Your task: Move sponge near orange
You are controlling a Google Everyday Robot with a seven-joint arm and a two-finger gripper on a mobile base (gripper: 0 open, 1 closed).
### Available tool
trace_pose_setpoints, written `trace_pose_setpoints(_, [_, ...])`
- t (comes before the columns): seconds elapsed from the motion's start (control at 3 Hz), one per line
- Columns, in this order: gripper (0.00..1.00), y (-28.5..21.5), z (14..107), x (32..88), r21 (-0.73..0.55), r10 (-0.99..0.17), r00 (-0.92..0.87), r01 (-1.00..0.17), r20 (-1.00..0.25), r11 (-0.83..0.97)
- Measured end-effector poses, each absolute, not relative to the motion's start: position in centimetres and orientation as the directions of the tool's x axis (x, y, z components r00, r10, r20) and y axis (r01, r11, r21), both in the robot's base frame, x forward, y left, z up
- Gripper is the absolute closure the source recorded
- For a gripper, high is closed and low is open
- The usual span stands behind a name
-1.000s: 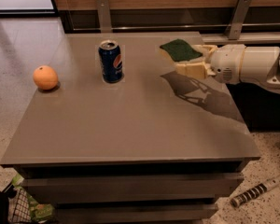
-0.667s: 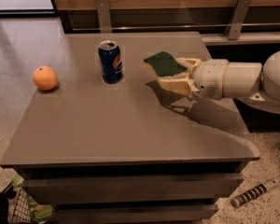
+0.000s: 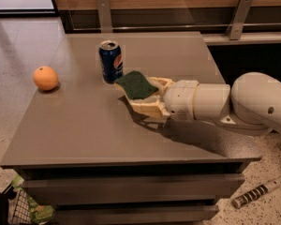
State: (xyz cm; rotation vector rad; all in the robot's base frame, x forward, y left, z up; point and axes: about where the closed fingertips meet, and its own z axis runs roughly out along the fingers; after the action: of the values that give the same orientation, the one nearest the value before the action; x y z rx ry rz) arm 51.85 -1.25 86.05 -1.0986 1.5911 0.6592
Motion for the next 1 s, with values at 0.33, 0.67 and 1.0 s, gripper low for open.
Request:
trace_pose_setpoints(0.33, [1.0,3.7,86.0,50.4,-0.13,-0.375,-0.012,-0.928,-0.927,0.35])
trace_pose_setpoints(0.67, [1.0,7.2,86.1,50.1,-0.133,-0.405,0.008,-0.95,-0.914,0.283])
trace_pose_setpoints(1.0, [1.0,10.4,86.1,49.9,-0.132,-0.416,0.038,-0.971,-0.909,0.2])
